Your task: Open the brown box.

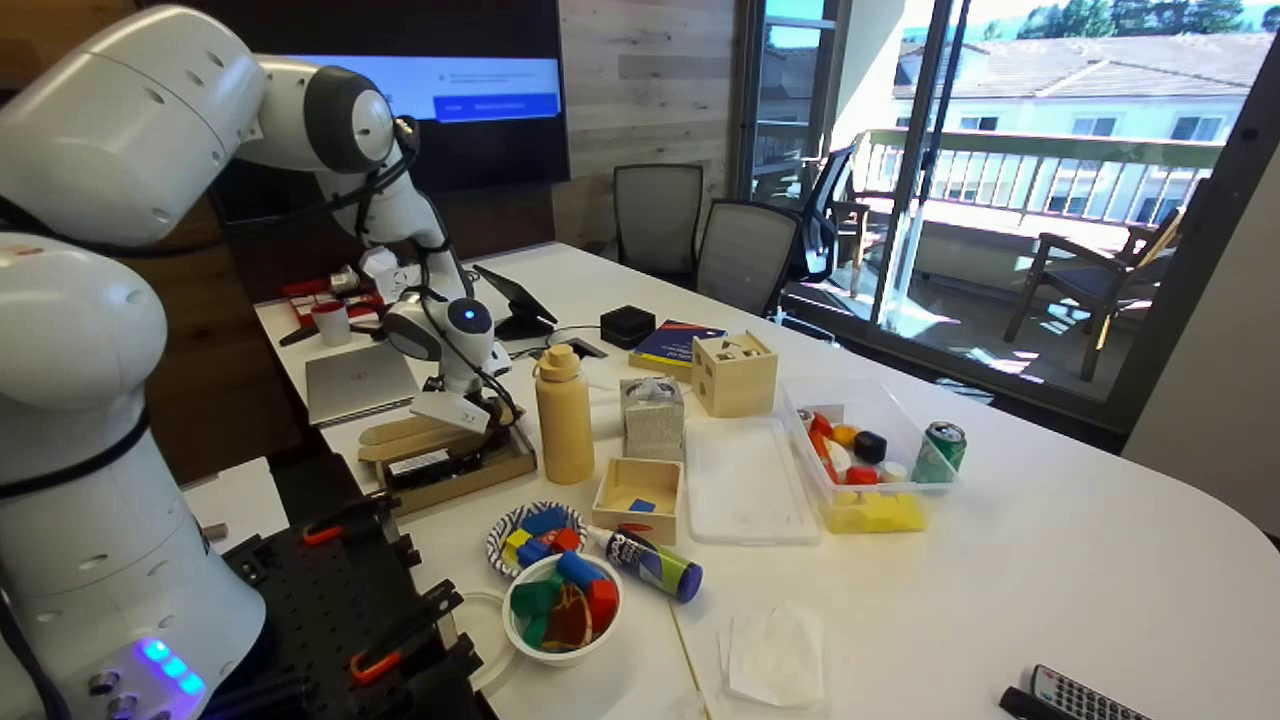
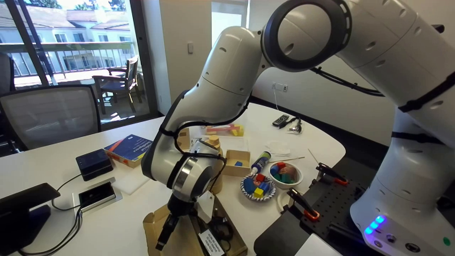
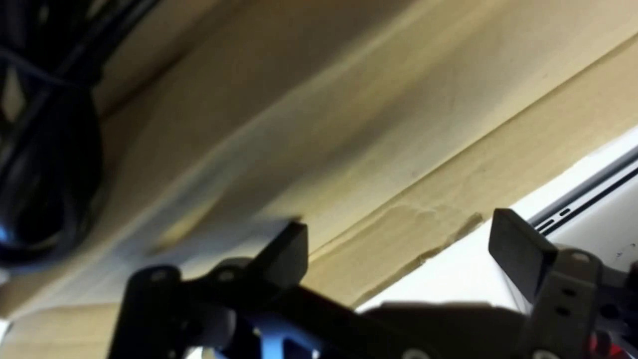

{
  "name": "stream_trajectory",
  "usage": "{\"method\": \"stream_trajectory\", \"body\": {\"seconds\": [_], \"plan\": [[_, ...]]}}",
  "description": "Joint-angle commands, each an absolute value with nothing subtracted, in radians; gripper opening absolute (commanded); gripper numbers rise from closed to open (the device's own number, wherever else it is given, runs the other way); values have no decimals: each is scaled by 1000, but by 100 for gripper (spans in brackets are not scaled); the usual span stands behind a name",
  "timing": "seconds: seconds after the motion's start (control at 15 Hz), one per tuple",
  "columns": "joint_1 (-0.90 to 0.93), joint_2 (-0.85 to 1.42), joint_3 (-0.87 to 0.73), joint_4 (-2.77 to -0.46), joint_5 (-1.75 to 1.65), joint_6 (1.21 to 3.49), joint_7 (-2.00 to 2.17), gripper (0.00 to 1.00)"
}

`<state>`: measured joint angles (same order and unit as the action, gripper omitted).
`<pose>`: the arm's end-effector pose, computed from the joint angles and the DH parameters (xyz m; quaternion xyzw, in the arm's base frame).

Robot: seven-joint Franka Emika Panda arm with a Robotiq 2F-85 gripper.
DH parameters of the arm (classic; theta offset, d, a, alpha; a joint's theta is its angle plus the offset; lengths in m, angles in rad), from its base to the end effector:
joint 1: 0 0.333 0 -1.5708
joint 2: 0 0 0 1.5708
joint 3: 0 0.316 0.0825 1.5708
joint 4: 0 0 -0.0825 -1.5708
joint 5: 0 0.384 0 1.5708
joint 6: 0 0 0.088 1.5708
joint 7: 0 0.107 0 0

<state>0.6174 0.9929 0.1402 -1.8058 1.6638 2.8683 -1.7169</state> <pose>0.4364 0.3446 -0.0201 -0.8929 -0.3637 -0.1153 0.2390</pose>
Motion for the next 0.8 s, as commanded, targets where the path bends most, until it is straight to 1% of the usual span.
{"method": "stream_trajectory", "body": {"seconds": [0.0, 0.4, 0.73], "plan": [[651, 1041, 104, -1771, 1577, 2913, -1582, 100], [616, 1049, 128, -1799, 1209, 2926, -1235, 100], [538, 955, 173, -1916, 853, 2886, -972, 100]]}}
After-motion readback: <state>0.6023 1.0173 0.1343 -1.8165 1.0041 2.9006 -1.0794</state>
